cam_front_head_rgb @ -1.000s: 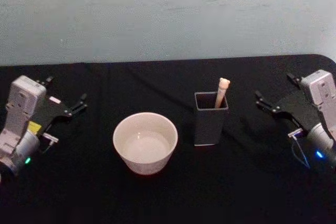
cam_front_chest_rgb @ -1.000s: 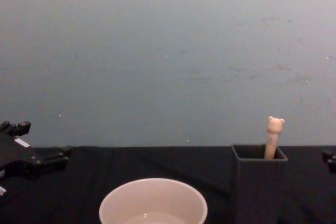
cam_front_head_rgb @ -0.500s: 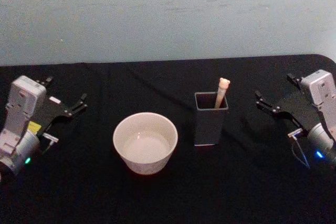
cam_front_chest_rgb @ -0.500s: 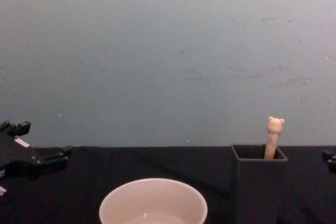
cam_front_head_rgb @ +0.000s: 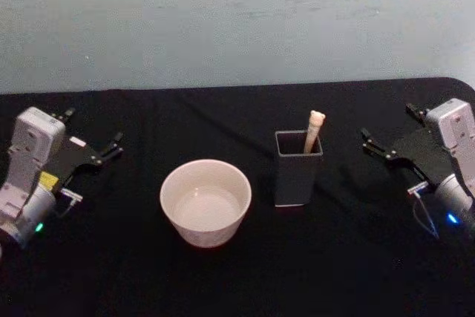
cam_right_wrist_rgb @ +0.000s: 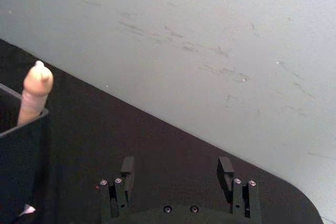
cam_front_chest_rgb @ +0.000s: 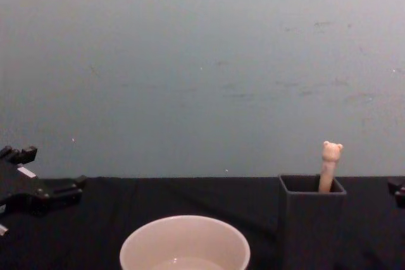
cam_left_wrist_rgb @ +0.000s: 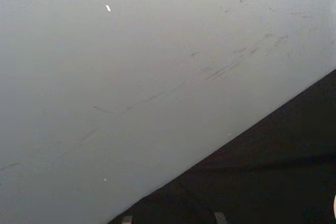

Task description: Pick up the stirring spoon with one hand, stir inside the cup, then place it back in its original position.

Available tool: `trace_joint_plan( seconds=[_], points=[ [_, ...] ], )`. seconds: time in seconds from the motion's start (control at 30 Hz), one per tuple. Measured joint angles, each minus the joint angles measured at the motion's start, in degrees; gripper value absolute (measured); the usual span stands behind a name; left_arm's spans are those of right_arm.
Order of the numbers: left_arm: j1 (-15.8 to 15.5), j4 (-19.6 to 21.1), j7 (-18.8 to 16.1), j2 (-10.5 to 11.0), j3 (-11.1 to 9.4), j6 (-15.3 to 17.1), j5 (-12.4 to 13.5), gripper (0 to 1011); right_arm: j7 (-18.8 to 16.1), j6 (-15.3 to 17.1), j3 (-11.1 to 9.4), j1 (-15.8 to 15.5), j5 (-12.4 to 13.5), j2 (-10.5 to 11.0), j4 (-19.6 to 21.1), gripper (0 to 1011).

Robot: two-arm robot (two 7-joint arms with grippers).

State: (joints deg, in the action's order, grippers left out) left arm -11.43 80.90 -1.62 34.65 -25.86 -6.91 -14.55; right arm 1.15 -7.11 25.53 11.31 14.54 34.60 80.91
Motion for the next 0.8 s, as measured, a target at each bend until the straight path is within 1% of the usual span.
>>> trace_joint_plan(
  seconds=[0.13,0.17,0.2,0.23,0.37,0.47,0.53,0.57,0.63,0.7,0.77,0.8],
  points=[
    [0.00,0.00,0.00,0.00,0.00,0.00,0.00,1001,-1.98,-1.00,-1.02,-0.59,1.16,0.05,0.45,1002],
    [0.00,0.00,0.00,0.00,0.00,0.00,0.00,1001,-3.28,-1.34,-1.51,-0.98,2.16,0.19,0.74,1002],
    [0.00,0.00,0.00,0.00,0.00,0.00,0.00,1002,-3.76,-1.46,-1.69,-1.15,2.64,0.26,0.85,1002],
    [0.00,0.00,0.00,0.00,0.00,0.00,0.00,1001,-5.30,-1.77,-2.15,-1.63,3.81,0.43,1.14,1002],
    [0.00,0.00,0.00,0.00,0.00,0.00,0.00,1002,-8.38,-2.41,-2.97,-2.82,6.11,0.95,2.03,1002],
    [0.00,0.00,0.00,0.00,0.00,0.00,0.00,1001,-11.89,-2.95,-3.92,-4.71,8.97,1.73,3.73,1002],
    [0.00,0.00,0.00,0.00,0.00,0.00,0.00,1001,-13.21,-3.14,-4.20,-5.57,9.89,2.04,4.63,1002],
    [0.00,0.00,0.00,0.00,0.00,0.00,0.00,1001,-14.63,-3.35,-4.38,-6.27,10.71,2.31,5.41,1002],
    [0.00,0.00,0.00,0.00,0.00,0.00,0.00,1001,-16.02,-3.63,-4.43,-6.86,11.33,2.52,6.15,1002],
    [0.00,0.00,0.00,0.00,0.00,0.00,0.00,1001,-18.27,-4.24,-4.43,-7.25,12.24,2.59,6.72,1002],
    [0.00,0.00,0.00,0.00,0.00,0.00,0.00,1001,-19.78,-4.64,-4.38,-7.28,12.82,2.54,6.93,1002],
    [0.00,0.00,0.00,0.00,0.00,0.00,0.00,1001,-21.33,-4.99,-4.26,-7.14,13.39,2.32,6.95,1002]
  ],
)
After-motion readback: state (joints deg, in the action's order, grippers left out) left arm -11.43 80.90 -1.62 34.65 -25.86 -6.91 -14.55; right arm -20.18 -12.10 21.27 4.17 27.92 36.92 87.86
